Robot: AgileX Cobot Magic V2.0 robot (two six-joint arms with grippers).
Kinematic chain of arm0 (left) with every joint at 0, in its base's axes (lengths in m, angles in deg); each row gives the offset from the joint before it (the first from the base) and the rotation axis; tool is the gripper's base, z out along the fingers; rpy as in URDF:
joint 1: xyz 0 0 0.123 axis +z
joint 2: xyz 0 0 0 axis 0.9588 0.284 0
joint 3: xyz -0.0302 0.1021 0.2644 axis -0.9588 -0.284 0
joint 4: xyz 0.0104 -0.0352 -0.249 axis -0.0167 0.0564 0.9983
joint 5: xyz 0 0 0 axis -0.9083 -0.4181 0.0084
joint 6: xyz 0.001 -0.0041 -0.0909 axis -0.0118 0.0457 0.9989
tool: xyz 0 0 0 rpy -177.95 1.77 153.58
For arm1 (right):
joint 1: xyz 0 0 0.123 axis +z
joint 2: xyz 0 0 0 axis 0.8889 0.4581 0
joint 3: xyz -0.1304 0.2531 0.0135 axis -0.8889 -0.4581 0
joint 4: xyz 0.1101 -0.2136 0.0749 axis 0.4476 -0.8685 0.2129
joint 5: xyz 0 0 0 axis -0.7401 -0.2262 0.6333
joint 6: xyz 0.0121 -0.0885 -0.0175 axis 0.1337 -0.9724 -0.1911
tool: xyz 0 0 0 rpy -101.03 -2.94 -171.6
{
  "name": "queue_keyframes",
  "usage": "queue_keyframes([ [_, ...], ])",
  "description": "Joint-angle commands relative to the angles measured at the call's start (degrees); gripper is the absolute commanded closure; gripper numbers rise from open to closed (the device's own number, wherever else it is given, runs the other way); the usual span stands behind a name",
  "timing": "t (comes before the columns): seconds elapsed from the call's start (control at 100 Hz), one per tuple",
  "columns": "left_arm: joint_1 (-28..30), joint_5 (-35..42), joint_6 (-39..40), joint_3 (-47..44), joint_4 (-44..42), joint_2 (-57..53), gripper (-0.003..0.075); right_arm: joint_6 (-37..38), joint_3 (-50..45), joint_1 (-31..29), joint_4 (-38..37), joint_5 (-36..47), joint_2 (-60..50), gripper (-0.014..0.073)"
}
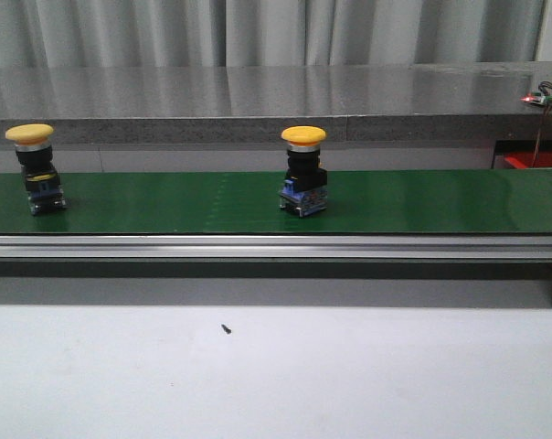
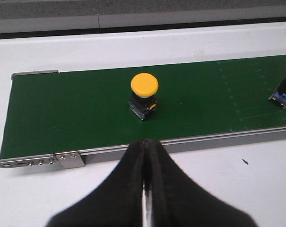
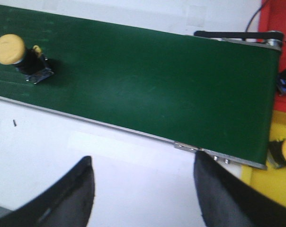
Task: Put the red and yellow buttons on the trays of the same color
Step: 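Lower the right gripper onto the yellow button at the belt end and grasp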
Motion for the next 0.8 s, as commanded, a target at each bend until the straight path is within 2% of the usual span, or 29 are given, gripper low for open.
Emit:
queue_keyframes([
  [0.0,-0.5,4.0,0.0,1.4,1.3,-0.4,0.074,-0.8,3.9,3.0,1.2,2.1,2.0,0.005],
  [0.44,-0.5,3.5,0.0,1.4,1.3,-0.4,0.074,-0.8,18.6,16.0,1.2,0.2,19.8,0.005],
  [0.79,-0.5,3.5,0.0,1.4,1.3,-0.4,0.074,-0.8,27.4,18.1,1.0,-2.4,31.4,0.0051],
])
